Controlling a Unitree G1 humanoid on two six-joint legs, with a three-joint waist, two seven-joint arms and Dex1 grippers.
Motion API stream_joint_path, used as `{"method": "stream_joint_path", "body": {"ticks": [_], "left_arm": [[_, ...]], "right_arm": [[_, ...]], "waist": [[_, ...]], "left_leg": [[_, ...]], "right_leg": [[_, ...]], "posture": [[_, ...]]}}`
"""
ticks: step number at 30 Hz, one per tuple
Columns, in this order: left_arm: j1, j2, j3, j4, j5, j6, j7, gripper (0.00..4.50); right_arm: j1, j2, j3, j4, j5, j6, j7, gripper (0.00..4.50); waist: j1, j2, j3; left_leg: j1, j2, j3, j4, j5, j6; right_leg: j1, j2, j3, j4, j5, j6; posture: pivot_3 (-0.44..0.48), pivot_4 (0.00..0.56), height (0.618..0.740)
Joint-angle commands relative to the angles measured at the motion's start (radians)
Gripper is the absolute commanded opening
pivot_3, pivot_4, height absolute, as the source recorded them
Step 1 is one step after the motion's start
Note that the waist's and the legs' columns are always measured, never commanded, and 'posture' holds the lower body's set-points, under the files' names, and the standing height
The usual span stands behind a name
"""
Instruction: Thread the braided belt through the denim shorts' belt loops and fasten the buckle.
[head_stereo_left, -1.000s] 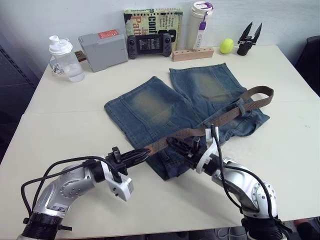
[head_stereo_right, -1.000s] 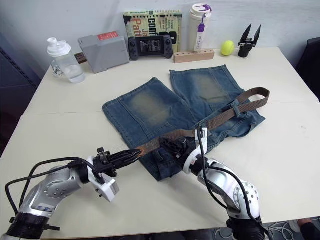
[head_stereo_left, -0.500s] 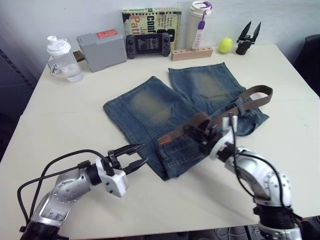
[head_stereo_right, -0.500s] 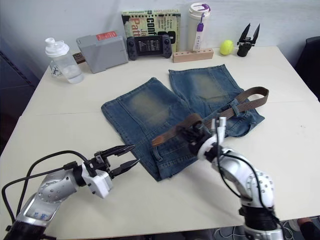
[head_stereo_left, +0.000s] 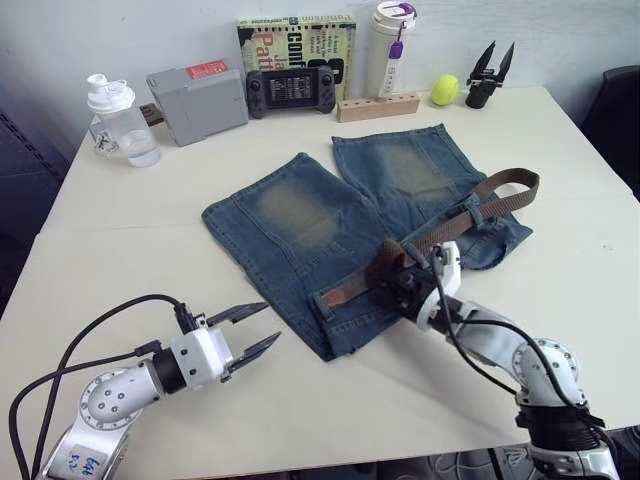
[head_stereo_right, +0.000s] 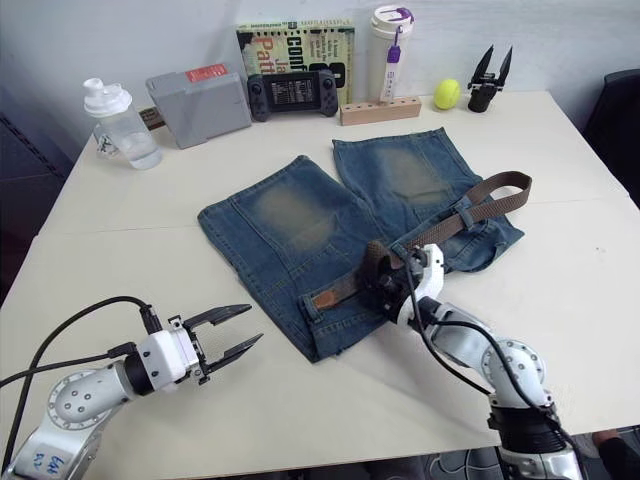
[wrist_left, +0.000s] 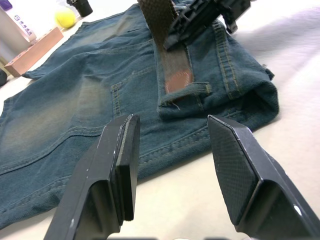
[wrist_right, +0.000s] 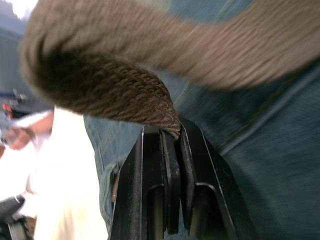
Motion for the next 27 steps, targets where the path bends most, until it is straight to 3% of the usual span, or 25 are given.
{"method": "stream_joint_path", "body": {"ticks": [1, 7, 13, 19, 27], "left_arm": [[-0.001, -0.007, 0.018, -0.044, -0.006, 0.002, -0.016, 2.43], [-0.03, -0.003, -0.007, 0.01, 0.077, -0.081, -0.053, 2.43], [-0.099, 0.017, -0.055, 0.174, 0.301, -0.366, -0.046, 2.43], [-0.205, -0.031, -0.082, 0.369, 0.48, -0.578, 0.077, 2.43], [-0.252, -0.063, -0.12, 0.458, 0.56, -0.637, 0.153, 2.43]], "right_arm": [[-0.004, 0.025, 0.02, -0.063, -0.059, 0.014, 0.033, 0.0], [-0.023, 0.083, 0.055, -0.096, -0.101, 0.052, 0.039, 0.0], [-0.006, 0.119, 0.098, -0.095, -0.119, 0.126, 0.024, 0.0], [0.004, 0.164, 0.077, -0.073, -0.086, 0.159, -0.017, 0.0], [0.012, 0.197, 0.061, -0.078, -0.065, 0.182, -0.049, 0.0]], "waist": [[0.001, 0.0, 0.0], [-0.001, 0.0, 0.0], [-0.002, 0.0, 0.0], [-0.002, -0.001, -0.001], [-0.004, -0.001, -0.001]], "left_leg": [[0.0, 0.0, 0.0, 0.0, 0.0, 0.0], [0.0, -0.001, 0.0, 0.0, 0.0, -0.001], [0.001, -0.001, 0.001, 0.0, -0.001, -0.002], [0.001, 0.0, 0.001, -0.001, -0.001, -0.002], [0.001, 0.0, 0.001, -0.001, -0.001, -0.002]], "right_leg": [[0.0, 0.0, 0.0, 0.0, 0.0, 0.0], [0.0, 0.002, 0.0, 0.0, 0.0, 0.0], [0.0, 0.005, 0.0, 0.0, -0.001, -0.002], [-0.001, 0.004, 0.0, 0.0, -0.001, -0.002], [-0.001, 0.004, -0.001, 0.001, -0.001, -0.002]], "posture": [[0.0, 0.15, 0.72], [0.0, 0.15, 0.72], [0.0, 0.15, 0.72], [0.0, 0.15, 0.72], [0.0, 0.15, 0.72]]}}
